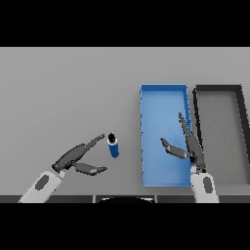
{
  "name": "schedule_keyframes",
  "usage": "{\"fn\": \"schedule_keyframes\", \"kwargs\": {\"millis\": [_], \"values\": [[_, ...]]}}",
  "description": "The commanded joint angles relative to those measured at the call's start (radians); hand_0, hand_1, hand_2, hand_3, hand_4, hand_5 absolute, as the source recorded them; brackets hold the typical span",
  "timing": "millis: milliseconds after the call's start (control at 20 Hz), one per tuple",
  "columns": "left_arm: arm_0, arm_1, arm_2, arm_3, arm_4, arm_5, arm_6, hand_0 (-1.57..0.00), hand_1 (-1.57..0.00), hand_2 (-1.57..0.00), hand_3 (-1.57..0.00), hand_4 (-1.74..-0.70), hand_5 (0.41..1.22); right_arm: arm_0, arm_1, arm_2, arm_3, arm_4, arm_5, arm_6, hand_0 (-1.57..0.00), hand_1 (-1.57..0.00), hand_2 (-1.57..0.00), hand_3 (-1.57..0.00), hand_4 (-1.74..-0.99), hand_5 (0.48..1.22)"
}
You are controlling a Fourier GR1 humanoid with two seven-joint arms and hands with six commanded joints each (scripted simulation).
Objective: Pick up the blue pipe and place it into the blue bin.
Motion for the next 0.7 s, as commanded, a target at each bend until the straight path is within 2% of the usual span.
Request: {"fn": "schedule_keyframes", "kwargs": {"millis": [0,100,150,300,350,450,650], "values": [[-0.01,-0.029,-0.015,0.015,-0.017,0.007,-0.015,0.0,0.0,0.0,0.0,-1.14,0.479,-0.003,-0.007,-0.01,0.002,-0.005,-0.001,0.001,0.0,0.0,0.0,0.0,-1.209,0.567],[-0.032,-0.07,-0.024,0.049,-0.03,0.017,-0.028,0.0,0.0,0.0,0.0,-1.15,0.486,-0.007,-0.004,-0.014,-0.004,-0.016,0.001,0.008,0.0,0.0,0.0,0.0,-1.211,0.56],[-0.042,-0.09,-0.027,0.067,-0.041,0.029,-0.032,0.0,0.0,0.0,0.0,-1.15,0.486,0.013,-0.003,-0.011,0.0,-0.02,0.01,-0.012,0.0,0.0,0.0,0.0,-1.209,0.556],[-0.072,-0.163,-0.034,0.156,-0.057,0.049,-0.031,0.0,0.0,0.0,0.0,-1.13,0.487,0.009,0.003,-0.005,-0.002,-0.012,0.005,-0.007,0.0,0.0,0.0,0.0,-1.205,0.554],[-0.078,-0.184,-0.037,0.168,-0.054,0.051,-0.04,0.0,0.0,0.0,0.0,-1.13,0.491,0.025,0.002,-0.007,-0.008,-0.019,0.011,-0.022,0.0,0.0,0.0,0.0,-1.207,0.551],[-0.094,-0.235,-0.04,0.222,-0.052,0.058,-0.048,0.0,0.0,0.0,0.0,-1.14,0.495,0.005,-0.003,-0.015,0.003,-0.021,0.009,-0.013,0.0,0.0,0.0,0.0,-1.2,0.549],[-0.135,-0.282,-0.045,0.308,-0.099,0.088,-0.089,0.0,0.0,-0.01,0.0,-1.1,0.506,0.01,0.001,-0.012,0.0,-0.019,0.006,-0.012,0.0,0.0,0.0,0.0,-1.198,0.547]]}}
